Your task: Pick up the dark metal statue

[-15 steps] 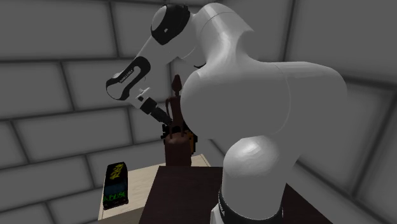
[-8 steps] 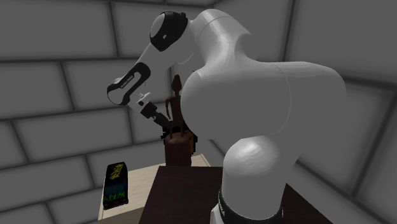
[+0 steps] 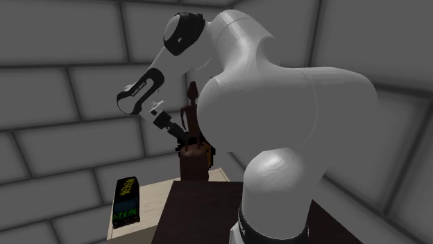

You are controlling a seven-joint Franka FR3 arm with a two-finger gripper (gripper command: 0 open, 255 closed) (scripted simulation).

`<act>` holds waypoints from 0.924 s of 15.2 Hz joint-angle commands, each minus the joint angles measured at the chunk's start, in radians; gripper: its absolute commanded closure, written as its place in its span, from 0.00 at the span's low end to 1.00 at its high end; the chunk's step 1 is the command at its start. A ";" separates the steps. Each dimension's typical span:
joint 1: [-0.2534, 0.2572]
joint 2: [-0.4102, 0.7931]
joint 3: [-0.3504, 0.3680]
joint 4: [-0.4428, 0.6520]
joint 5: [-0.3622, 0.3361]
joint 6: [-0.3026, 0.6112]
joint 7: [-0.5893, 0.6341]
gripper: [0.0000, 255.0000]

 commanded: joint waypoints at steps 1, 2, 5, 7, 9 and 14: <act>-0.004 -0.011 0.003 -0.009 0.003 -0.004 -0.001 1.00; -0.006 -0.021 0.006 -0.014 0.006 -0.009 -0.003 1.00; -0.013 -0.051 0.014 -0.029 0.014 -0.023 -0.010 1.00; -0.017 -0.070 0.020 -0.037 0.019 -0.033 -0.016 1.00; -0.021 -0.088 0.025 -0.044 0.024 -0.043 -0.021 1.00; -0.029 -0.133 0.038 -0.057 0.037 -0.069 -0.038 1.00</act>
